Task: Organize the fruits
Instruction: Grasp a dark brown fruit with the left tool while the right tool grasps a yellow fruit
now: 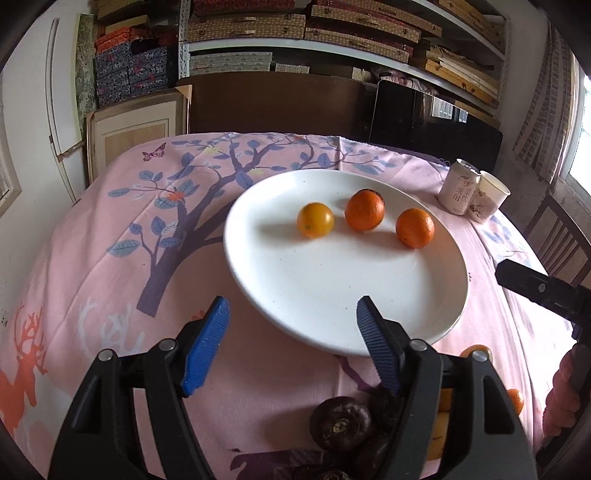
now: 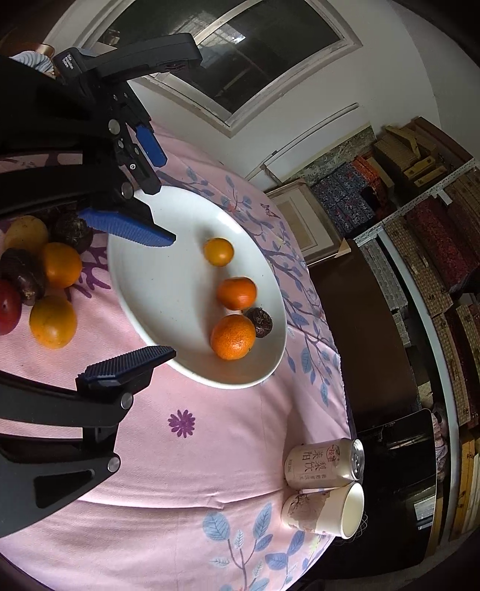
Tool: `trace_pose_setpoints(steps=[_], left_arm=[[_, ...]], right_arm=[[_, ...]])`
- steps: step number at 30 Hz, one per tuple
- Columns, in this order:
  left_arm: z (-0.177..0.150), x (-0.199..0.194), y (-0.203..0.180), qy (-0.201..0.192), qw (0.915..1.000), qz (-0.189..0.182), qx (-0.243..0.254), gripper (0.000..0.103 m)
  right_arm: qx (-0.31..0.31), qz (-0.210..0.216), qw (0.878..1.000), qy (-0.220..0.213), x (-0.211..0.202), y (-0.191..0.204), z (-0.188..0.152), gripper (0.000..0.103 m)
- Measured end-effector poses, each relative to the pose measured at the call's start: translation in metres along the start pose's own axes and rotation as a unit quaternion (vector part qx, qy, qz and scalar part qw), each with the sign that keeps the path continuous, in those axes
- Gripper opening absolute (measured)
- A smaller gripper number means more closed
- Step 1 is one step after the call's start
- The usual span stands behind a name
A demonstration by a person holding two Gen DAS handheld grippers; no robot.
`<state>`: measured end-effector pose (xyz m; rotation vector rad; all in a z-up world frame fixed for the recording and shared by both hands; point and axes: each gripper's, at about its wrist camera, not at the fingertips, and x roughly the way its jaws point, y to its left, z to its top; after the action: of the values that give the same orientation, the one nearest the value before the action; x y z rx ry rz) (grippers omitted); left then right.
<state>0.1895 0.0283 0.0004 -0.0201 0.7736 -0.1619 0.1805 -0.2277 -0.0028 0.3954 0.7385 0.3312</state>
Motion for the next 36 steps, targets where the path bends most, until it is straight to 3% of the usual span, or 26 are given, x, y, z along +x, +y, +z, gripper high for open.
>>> trace_pose_setpoints(steps=[7, 13, 21, 30, 32, 34, 36], left_arm=[[-0.027, -0.010, 0.016, 0.019, 0.9994, 0.016, -0.026, 0.091], [-0.040, -0.017, 0.018, 0.032, 0.9987, -0.003, -0.039, 0.096], [-0.054, -0.013, -0.004, 0.055, 0.9984, -0.003, 0.011, 0.096], [-0.056, -0.002, -0.002, 0.065, 0.9966, 0.038, 0.035, 0.099], [-0.053, -0.004, 0.004, 0.053, 0.9952, 0.074, 0.037, 0.099], [-0.050, -0.004, 0.018, 0.047, 0.9919, 0.116, 0.023, 0.099], [-0.049, -0.005, 0.030, 0.052, 0.9930, 0.106, -0.002, 0.099]], right_arm=[[0.045, -0.006, 0.999, 0.002, -0.018, -0.024, -0.022, 0.071], [0.100, 0.006, 0.995, -0.008, -0.034, -0.047, -0.028, 0.078], [0.117, 0.010, 0.993, -0.006, -0.035, -0.055, -0.029, 0.082], [0.117, 0.009, 0.993, -0.009, -0.038, -0.054, -0.028, 0.083], [0.118, 0.009, 0.993, -0.011, -0.039, -0.054, -0.028, 0.083], [0.120, 0.011, 0.993, -0.012, -0.040, -0.055, -0.027, 0.083], [0.119, 0.012, 0.993, -0.013, -0.041, -0.054, -0.027, 0.083]])
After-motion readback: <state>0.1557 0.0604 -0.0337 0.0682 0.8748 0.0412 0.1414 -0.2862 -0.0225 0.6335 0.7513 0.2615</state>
